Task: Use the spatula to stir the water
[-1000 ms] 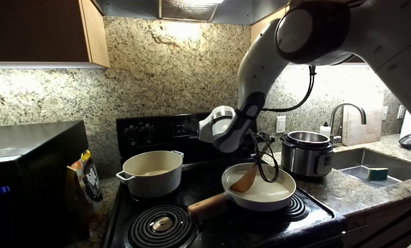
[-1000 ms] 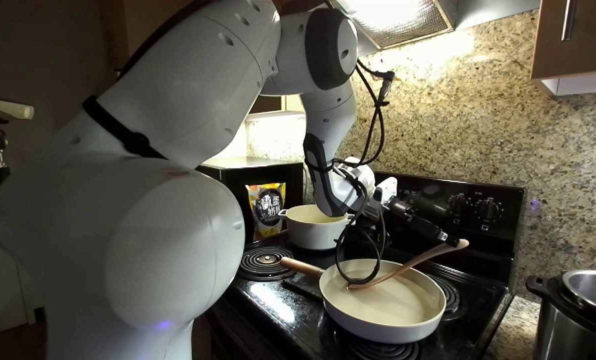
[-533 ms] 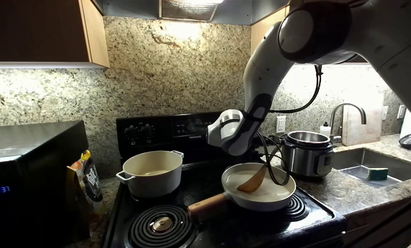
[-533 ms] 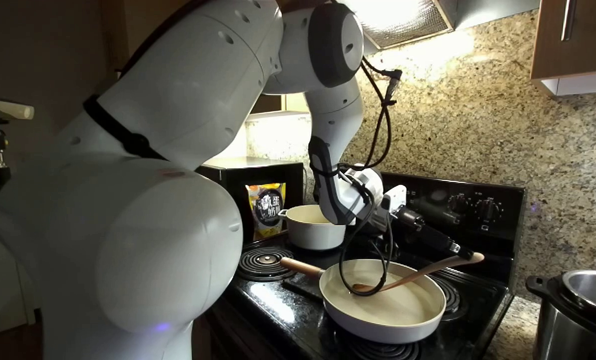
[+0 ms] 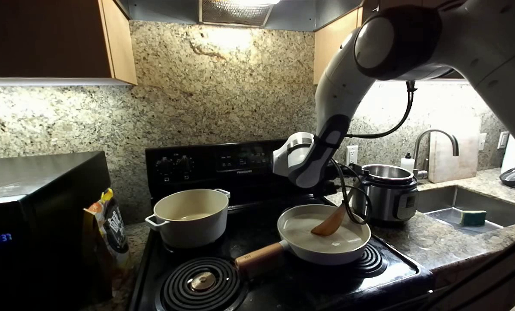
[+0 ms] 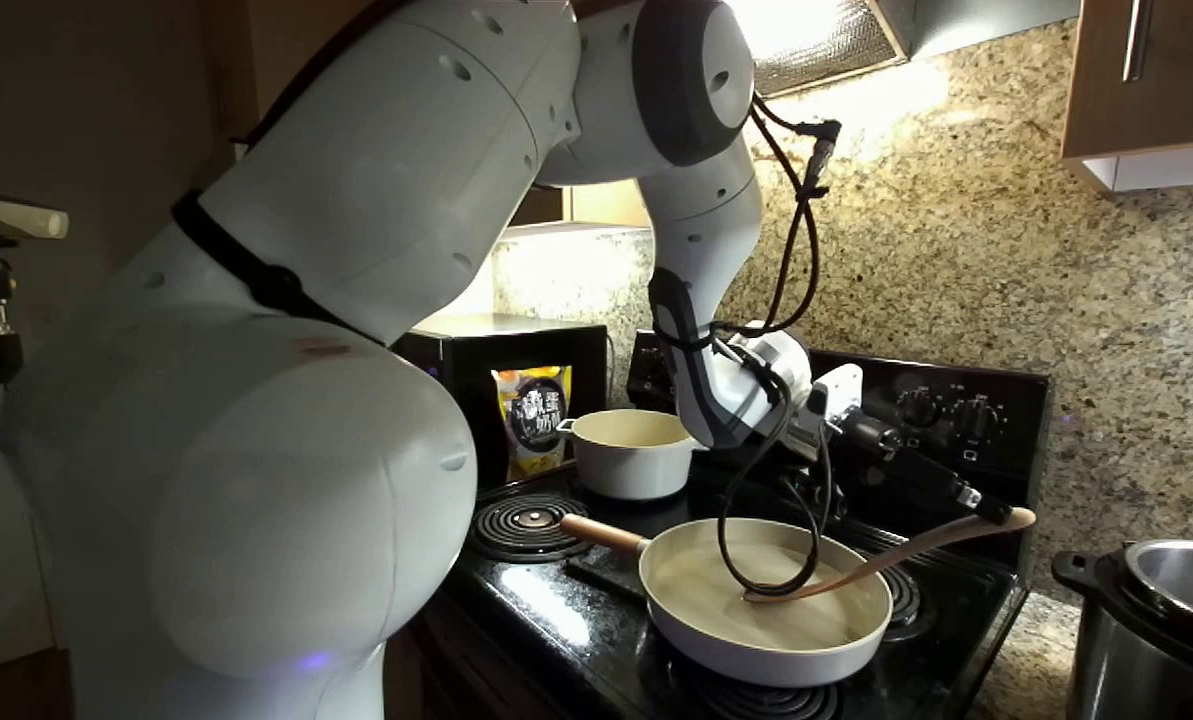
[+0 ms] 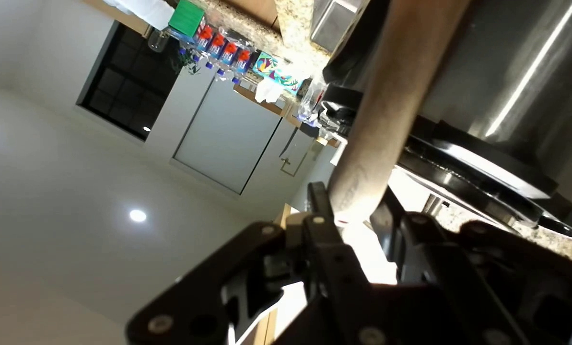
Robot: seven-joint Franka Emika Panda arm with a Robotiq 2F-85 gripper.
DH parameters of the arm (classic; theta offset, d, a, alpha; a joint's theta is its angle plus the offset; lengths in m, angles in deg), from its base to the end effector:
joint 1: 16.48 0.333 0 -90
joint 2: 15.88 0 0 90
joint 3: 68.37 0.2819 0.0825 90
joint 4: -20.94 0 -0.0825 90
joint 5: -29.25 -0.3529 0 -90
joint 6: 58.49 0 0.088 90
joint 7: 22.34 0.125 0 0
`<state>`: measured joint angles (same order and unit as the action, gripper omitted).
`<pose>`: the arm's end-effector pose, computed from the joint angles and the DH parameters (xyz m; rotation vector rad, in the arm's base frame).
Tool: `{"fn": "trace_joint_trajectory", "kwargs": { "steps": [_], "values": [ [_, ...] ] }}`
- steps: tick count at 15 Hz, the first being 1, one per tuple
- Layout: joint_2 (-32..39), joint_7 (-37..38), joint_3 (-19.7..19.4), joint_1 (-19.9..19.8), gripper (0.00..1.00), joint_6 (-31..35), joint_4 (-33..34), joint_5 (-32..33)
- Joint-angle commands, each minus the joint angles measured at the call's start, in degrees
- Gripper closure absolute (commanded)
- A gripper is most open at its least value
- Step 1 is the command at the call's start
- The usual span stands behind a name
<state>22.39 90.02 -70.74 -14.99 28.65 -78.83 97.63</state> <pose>0.5551 -0.1270 0.2068 1.3625 -1.1613 0.5530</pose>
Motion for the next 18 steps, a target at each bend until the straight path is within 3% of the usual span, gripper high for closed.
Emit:
{"fn": "trace_joint_trajectory", "kwargs": {
  "steps": [1, 6, 12, 18],
  "values": [
    [0.38, -4.10, 0.59, 0.22, 0.89, -0.35, 2.59, -0.21],
    [1.54, -5.28, 1.93, 1.89, 0.89, 0.11, 4.50, -0.12],
    [1.07, -5.20, 2.84, 3.74, 0.89, 0.97, 1.13, 1.18],
    [-0.89, -5.21, 1.93, 2.36, 0.89, 2.32, -2.92, 1.62]
  ]
}}
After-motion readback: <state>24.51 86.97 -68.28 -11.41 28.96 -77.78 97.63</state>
